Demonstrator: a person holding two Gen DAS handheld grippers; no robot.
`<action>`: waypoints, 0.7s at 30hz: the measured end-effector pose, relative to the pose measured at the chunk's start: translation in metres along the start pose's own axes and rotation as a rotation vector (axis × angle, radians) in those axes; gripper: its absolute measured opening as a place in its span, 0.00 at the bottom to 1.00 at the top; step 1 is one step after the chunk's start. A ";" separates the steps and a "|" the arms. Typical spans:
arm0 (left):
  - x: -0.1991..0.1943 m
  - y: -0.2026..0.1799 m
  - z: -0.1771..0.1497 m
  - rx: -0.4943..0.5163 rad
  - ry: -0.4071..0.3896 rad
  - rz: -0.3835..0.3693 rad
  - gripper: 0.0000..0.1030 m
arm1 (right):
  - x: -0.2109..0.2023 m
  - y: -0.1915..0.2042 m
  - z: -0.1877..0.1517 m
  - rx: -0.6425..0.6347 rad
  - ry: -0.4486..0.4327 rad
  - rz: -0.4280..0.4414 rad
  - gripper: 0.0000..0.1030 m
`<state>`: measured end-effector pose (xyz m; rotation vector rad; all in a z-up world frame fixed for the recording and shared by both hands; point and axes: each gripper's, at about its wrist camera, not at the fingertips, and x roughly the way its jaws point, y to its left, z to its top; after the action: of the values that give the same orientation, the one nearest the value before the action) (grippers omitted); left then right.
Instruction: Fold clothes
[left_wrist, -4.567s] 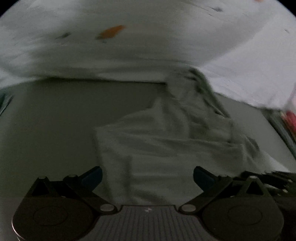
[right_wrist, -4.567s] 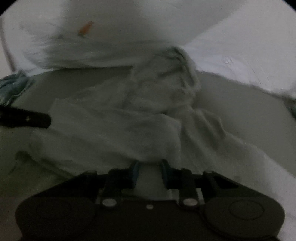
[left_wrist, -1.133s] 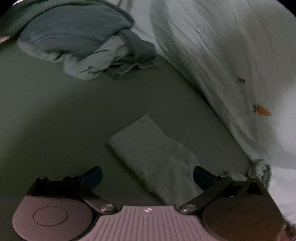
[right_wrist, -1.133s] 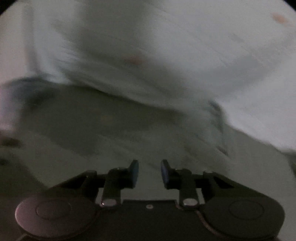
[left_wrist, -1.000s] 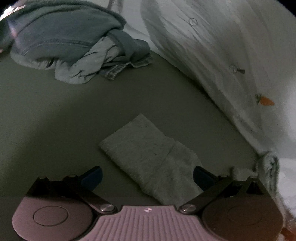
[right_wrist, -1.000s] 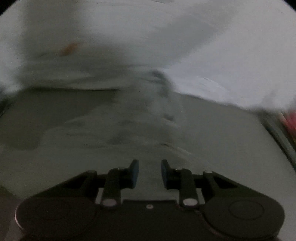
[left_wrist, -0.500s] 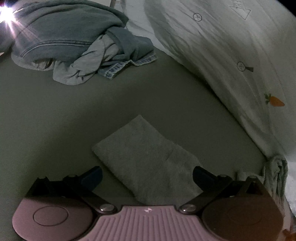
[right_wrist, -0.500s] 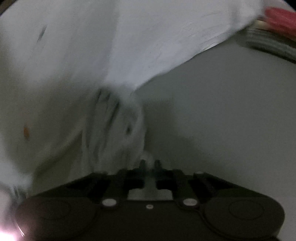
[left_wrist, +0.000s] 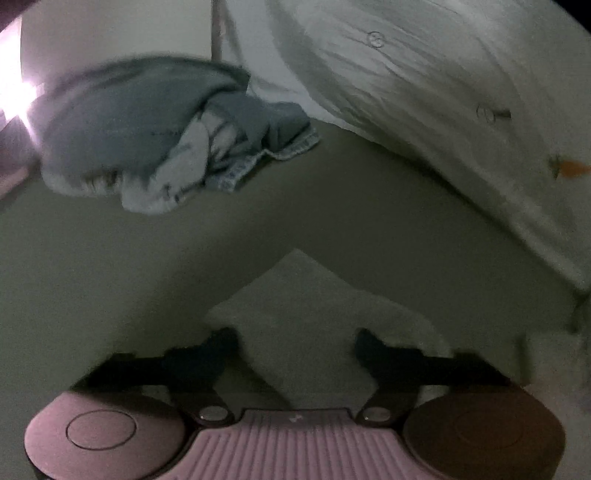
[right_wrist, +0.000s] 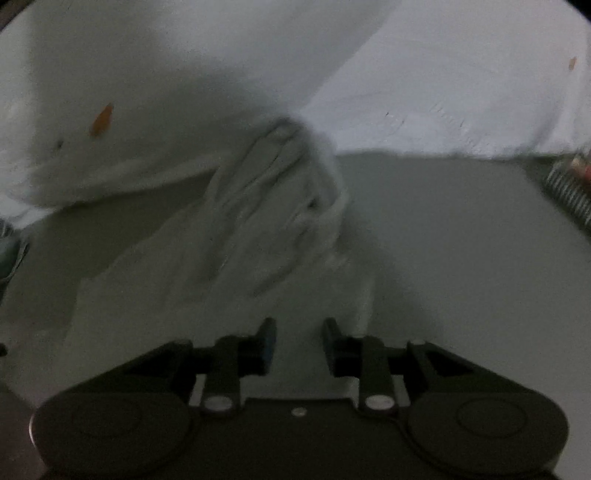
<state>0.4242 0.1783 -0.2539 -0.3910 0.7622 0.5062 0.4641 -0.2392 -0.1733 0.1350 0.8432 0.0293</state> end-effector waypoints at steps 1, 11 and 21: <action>0.000 0.000 -0.001 0.016 -0.012 0.026 0.38 | 0.000 0.008 -0.007 0.003 0.018 0.010 0.27; -0.068 -0.045 0.042 0.201 -0.151 -0.215 0.08 | -0.027 -0.023 0.000 0.115 -0.088 -0.123 0.27; -0.161 -0.247 -0.047 0.803 -0.101 -0.890 0.44 | -0.067 -0.083 -0.027 0.331 -0.165 -0.212 0.29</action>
<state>0.4389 -0.0928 -0.1296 0.0737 0.5621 -0.6116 0.3975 -0.3244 -0.1523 0.3536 0.6887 -0.3176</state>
